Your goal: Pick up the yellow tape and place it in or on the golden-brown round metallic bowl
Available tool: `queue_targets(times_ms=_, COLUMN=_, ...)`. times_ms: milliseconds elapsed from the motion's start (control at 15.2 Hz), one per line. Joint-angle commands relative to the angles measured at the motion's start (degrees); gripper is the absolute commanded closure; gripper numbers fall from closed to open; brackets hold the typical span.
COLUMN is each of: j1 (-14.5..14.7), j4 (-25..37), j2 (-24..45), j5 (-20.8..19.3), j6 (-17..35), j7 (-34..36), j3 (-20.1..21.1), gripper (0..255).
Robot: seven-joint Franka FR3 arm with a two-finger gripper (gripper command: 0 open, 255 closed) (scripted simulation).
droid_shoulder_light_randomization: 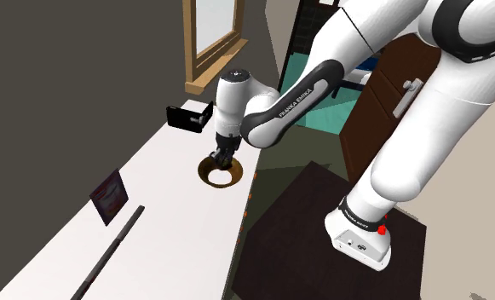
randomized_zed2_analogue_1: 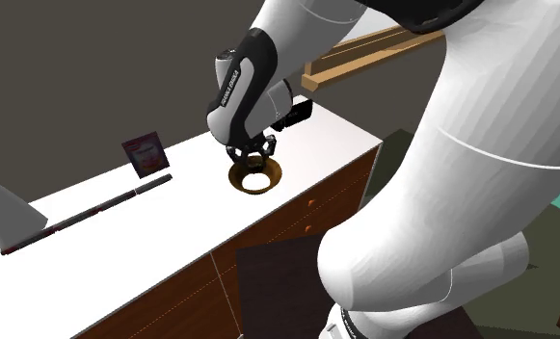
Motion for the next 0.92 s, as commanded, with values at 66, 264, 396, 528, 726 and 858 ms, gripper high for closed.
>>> queue_targets(times_ms=66, j1=-0.02, j4=-0.30, j2=2.24, j5=-2.59, j6=2.22, j7=1.97, j3=-0.45, gripper=255)
queue_targets(times_ms=264, j1=0.00, j4=-0.30, j2=2.23, j5=-2.59, j6=2.22, j7=1.96, j3=-0.47, gripper=255)
queue_targets(times_ms=396, j1=0.00, j4=-0.30, j2=2.23, j5=-2.59, j6=2.22, j7=1.96, j3=-0.47, gripper=255)
queue_targets(times_ms=528, j1=0.00, j4=-0.30, j2=2.23, j5=-2.59, j6=2.22, j7=1.96, j3=-0.47, gripper=255)
queue_targets(times_ms=726, j1=0.00, j4=-0.31, j2=2.23, j5=-2.58, j6=2.21, j7=1.96, j3=-0.47, gripper=0)
queue_targets(times_ms=858, j1=0.00, j4=-0.31, j2=2.23, j5=-2.58, j6=2.21, j7=1.96, j3=-0.47, gripper=0)
